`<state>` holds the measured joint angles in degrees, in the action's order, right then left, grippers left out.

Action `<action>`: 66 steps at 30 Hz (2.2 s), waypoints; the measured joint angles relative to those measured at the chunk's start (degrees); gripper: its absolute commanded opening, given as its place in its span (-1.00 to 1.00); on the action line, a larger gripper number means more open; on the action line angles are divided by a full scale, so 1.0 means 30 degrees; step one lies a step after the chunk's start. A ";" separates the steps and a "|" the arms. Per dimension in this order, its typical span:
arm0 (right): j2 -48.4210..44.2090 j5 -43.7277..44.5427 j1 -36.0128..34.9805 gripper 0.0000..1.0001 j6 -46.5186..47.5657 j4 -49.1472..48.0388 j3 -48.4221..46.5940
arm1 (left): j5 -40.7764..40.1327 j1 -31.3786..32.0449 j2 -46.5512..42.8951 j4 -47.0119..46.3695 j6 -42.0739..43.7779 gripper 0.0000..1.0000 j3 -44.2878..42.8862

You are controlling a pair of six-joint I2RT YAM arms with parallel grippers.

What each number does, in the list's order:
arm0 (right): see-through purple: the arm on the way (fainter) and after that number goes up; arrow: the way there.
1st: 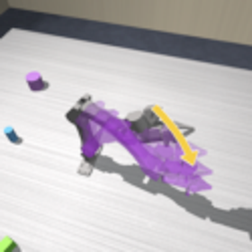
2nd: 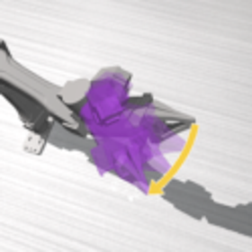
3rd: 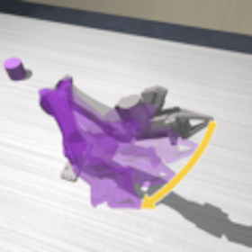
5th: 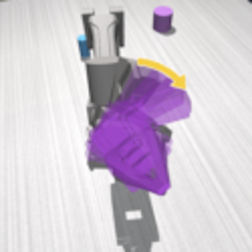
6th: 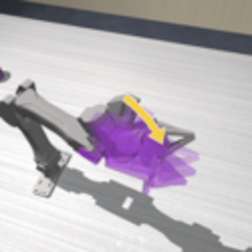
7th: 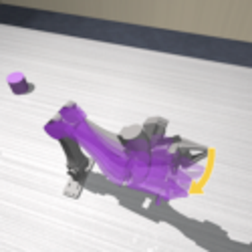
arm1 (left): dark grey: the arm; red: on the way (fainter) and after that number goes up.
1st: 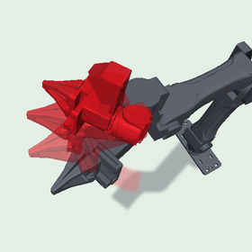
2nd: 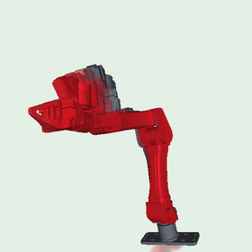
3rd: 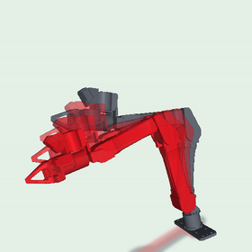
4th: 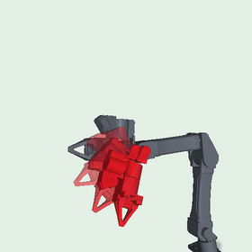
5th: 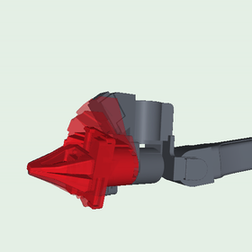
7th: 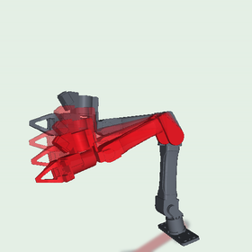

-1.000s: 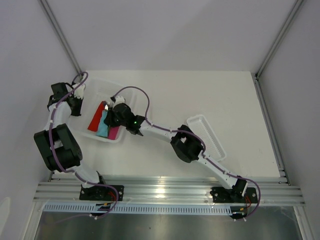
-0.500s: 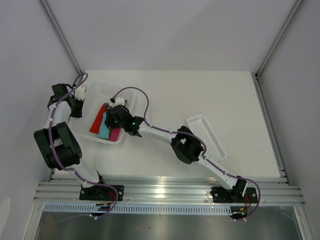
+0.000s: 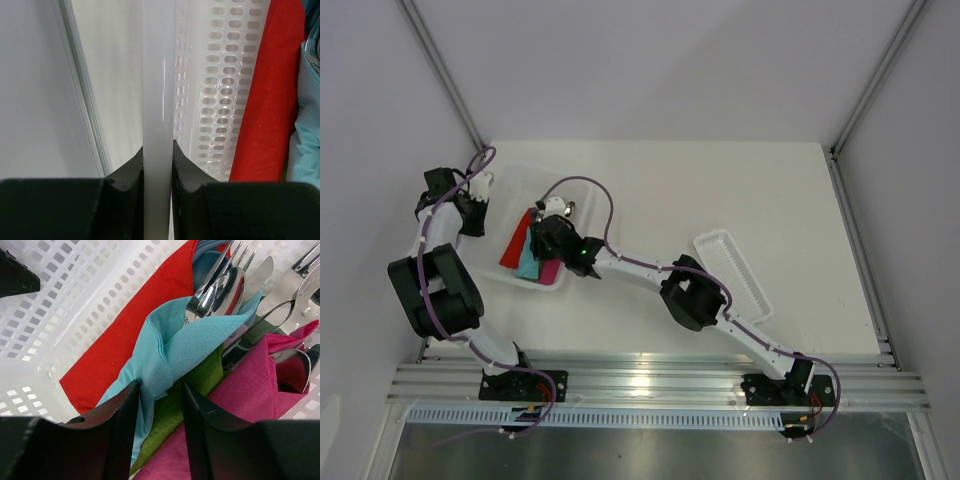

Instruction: Place the utensils on the paper napkin and roll it up

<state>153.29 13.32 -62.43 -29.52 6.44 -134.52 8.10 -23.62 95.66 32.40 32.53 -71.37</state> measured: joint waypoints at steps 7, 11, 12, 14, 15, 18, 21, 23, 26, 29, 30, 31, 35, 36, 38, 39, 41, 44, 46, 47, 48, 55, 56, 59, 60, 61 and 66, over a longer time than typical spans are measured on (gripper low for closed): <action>-0.0029 0.0204 -0.0015 0.08 0.0291 0.0131 0.0000 | 0.0000 0.0000 0.0000 0.0124 0.0007 -0.99 0.0000; -0.0153 0.0364 -0.0073 0.09 0.0510 0.0255 0.0000 | 0.0000 -0.0007 0.0000 0.0138 0.0007 -0.99 0.0000; -0.0211 0.0452 -0.0087 0.10 0.0605 0.0328 0.0000 | 0.0000 0.0000 0.0000 0.0138 0.0007 -0.99 0.0000; -0.0291 0.0648 -0.0131 0.10 0.0845 0.0474 0.0000 | 0.0000 -0.0007 0.0000 0.0138 0.0007 -0.99 0.0000; -0.0328 0.0750 -0.0160 0.11 0.0954 0.0495 0.0000 | 0.0007 -0.0007 0.0000 0.0146 0.0007 -0.99 0.0000; -0.0386 0.0962 -0.0211 0.11 0.1246 0.0605 0.0000 | 0.0007 -0.0007 0.0000 0.0153 0.0000 -0.99 0.0000; -0.0423 0.1115 -0.0270 0.12 0.1464 0.0648 0.0000 | 0.0015 -0.0007 0.0000 0.0168 0.0007 -0.99 0.0000; -0.0452 0.1151 -0.0291 0.13 0.1596 0.0707 0.0000 | 0.0015 -0.0007 0.0000 0.0175 0.0000 -0.99 0.0000; -0.0488 0.1246 -0.0335 0.13 0.1719 0.0780 0.0000 | 0.0015 -0.0007 0.0000 0.0226 0.0000 -0.99 0.0000; -0.0605 0.1435 -0.0408 0.14 0.1814 0.0860 0.0044 | 0.0015 -0.0007 0.0000 0.0255 0.0000 -0.99 0.0000; -0.0714 0.1545 -0.0430 0.15 0.1894 0.0918 0.0109 | 0.0015 -0.0007 0.0000 0.0262 0.0000 -0.99 0.0000; -0.0845 0.1676 -0.0452 0.14 0.1931 0.0991 0.0189 | 0.0015 -0.0007 0.0000 0.0262 0.0000 -0.99 0.0000; -0.1326 0.2069 -0.0488 0.15 0.2084 0.1180 0.0342 | 0.0015 -0.0007 0.0000 0.0262 0.0000 -0.99 0.0000; -0.1494 0.2215 -0.0495 0.16 0.2171 0.1209 0.0437 | 0.0015 -0.0007 0.0000 0.0255 0.0007 -0.99 0.0000; -0.1763 0.2492 -0.0503 0.16 0.2390 0.1355 0.0525 | 0.0007 -0.0022 0.0000 0.0248 0.0015 -0.99 0.0000; -0.1836 0.2579 -0.0503 0.16 0.2448 0.1362 0.0532 | 0.0000 -0.0036 0.0000 0.0248 0.0015 -0.99 0.0000; -0.1923 0.2667 -0.0510 0.17 0.2535 0.1370 0.0532 | -0.0015 -0.0066 0.0000 0.0248 0.0015 -0.99 0.0000; -0.1953 0.2776 -0.0495 0.17 0.2645 0.1421 0.0576 | -0.0073 -0.0087 0.0000 0.0248 0.0022 -0.93 0.0000; -0.1960 0.2798 -0.0503 0.17 0.2841 0.1486 0.0656 | -0.0117 -0.0102 0.0000 0.0248 0.0022 -0.85 0.0000; -0.1967 0.2812 -0.0517 0.17 0.2892 0.1486 0.0714 | -0.0131 -0.0102 0.0007 0.0248 0.0022 -0.69 0.0000; -0.2004 0.2820 -0.0532 0.17 0.2951 0.1486 0.0816 | -0.0146 -0.0102 0.0022 0.0255 0.0015 -0.63 -0.0036; -0.3402 0.2820 -0.0605 0.16 0.3279 0.1326 0.2295 | -0.1042 -0.0124 0.0911 0.0153 0.0233 -0.38 -0.0342; -0.3767 0.2812 -0.0612 0.17 0.3293 0.1268 0.2637 | -0.1217 -0.0131 0.1115 0.0117 0.0277 -0.38 -0.0372; -0.4772 0.2812 -0.0648 0.16 0.3315 0.0911 0.3432 | -0.1486 -0.0204 0.1698 0.0073 0.0306 -0.38 -0.0510; -0.5042 0.2798 -0.0663 0.16 0.3337 0.0743 0.3577 | -0.1515 -0.0219 0.1778 0.0058 0.0306 -0.38 -0.0517; -0.5268 0.2798 -0.0678 0.17 0.3373 0.0634 0.3665 | -0.1530 -0.0226 0.1829 0.0051 0.0306 -0.38 -0.0525; -0.6288 0.2754 -0.0882 0.17 0.3519 0.0080 0.3847 | -0.1617 -0.0233 0.1872 0.0044 0.0306 -0.23 -0.0539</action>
<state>134.43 21.58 -65.08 -18.96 6.68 -122.98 3.25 -24.32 101.27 32.53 33.45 -72.99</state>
